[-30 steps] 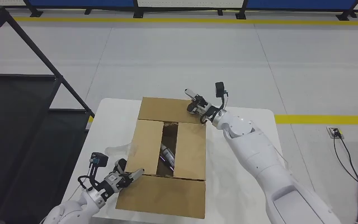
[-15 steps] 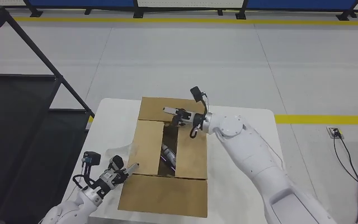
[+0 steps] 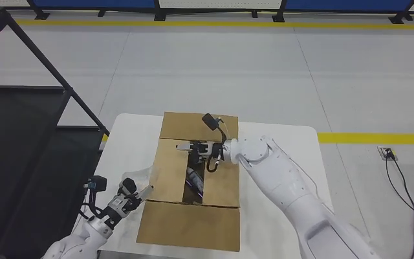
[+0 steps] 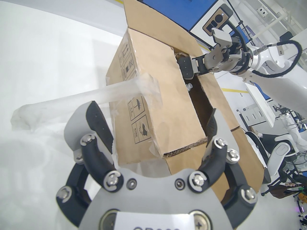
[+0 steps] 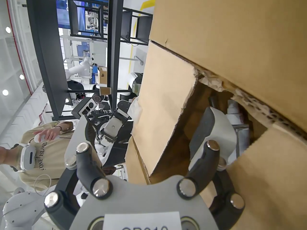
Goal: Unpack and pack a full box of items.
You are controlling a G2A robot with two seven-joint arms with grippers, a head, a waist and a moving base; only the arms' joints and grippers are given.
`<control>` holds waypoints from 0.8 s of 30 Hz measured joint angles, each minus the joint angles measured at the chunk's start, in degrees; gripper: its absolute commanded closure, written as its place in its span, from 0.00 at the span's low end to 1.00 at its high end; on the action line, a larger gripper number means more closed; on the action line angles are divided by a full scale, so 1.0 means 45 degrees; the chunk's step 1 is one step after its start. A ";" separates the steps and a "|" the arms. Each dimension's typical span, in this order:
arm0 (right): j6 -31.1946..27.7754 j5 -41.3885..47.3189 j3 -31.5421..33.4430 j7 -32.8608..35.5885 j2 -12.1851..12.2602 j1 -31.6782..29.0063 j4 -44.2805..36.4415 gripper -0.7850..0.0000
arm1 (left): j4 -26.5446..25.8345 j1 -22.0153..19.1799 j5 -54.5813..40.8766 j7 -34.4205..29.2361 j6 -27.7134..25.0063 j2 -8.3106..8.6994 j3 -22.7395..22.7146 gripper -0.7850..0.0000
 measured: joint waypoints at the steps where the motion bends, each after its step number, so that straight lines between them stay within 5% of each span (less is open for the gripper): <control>1: -0.0045 0.0132 0.0008 0.0017 -0.0061 -0.0001 0.0125 0.00 | -0.0051 0.0020 -0.0020 -0.0026 -0.0006 0.0000 0.0013 0.00; 24: -0.1751 0.3016 0.0978 0.1059 -0.0825 0.0561 0.1489 0.00 | -0.1302 0.0957 0.0417 -0.0370 -0.0796 0.0076 -0.0099 0.00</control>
